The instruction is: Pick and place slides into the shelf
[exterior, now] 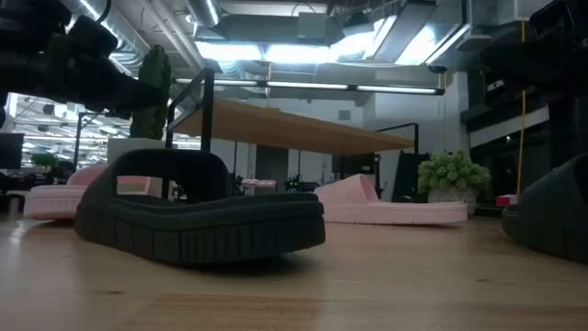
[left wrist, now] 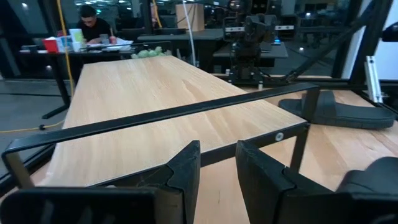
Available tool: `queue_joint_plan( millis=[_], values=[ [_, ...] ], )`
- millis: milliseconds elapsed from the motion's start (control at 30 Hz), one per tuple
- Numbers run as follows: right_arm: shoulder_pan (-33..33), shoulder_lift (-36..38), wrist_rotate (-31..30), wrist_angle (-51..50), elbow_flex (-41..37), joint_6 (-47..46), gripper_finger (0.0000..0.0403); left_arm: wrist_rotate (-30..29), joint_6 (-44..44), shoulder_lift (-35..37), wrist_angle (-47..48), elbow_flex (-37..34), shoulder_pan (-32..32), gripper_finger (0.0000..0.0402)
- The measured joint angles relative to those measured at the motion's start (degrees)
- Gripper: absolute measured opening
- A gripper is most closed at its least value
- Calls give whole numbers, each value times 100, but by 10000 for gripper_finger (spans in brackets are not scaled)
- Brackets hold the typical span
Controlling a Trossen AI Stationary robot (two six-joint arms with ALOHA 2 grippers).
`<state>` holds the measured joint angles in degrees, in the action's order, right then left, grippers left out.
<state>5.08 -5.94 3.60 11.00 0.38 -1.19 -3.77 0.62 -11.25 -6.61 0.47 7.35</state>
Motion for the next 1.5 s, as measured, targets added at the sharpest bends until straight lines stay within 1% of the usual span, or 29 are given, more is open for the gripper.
queue_joint_plan(
  millis=[267, 333, 467, 533, 633, 733, 800, 1000, 1100, 1167, 1333, 1433, 1500],
  values=[
    [0, 0, 0, 0, 2, -13, 20, -15, -46, 0, -45, -2, 0, 96],
    [-2, 0, 0, 0, 0, -152, 20, -15, -56, 2, -74, 0, 0, 96],
    [0, 0, 0, -2, 1, -460, 20, -9, -493, 0, -134, 0, 0, 96],
    [-1, -1, 1, -2, 1, -549, 20, 285, -520, 0, -142, -2, 2, 92],
    [0, 0, 0, -2, 2, -585, 20, 934, -468, 0, -171, 27, -2, 68],
    [-2, -1, 0, 23, 1, -274, 20, 1232, -367, 2, -177, 57, 0, 23],
    [-2, -2, 0, 29, 0, 10, 20, 1318, -253, 0, -160, 57, 0, 7],
    [-2, -4, -2, -74, 1, 468, 6, 1308, -10, 0, 94, 57, 0, 2],
    [-2, -6, -2, -74, 0, 527, 4, 1094, 111, 0, 151, 57, 1, 1],
    [-2, -6, -2, -81, 0, 538, 4, 1054, 137, -1, 201, 57, 2, 1],
    [-2, -6, -7, -83, 1, 594, 3, 1075, 107, 0, 190, 57, 2, 1],
    [-2, -6, -11, 181, 2, 608, 3, 1056, 109, 0, 117, 57, 0, 0],
    [-2, -6, -10, 367, 1, 592, 3, 1156, 100, 0, -141, 57, 2, 0]
  ],
)
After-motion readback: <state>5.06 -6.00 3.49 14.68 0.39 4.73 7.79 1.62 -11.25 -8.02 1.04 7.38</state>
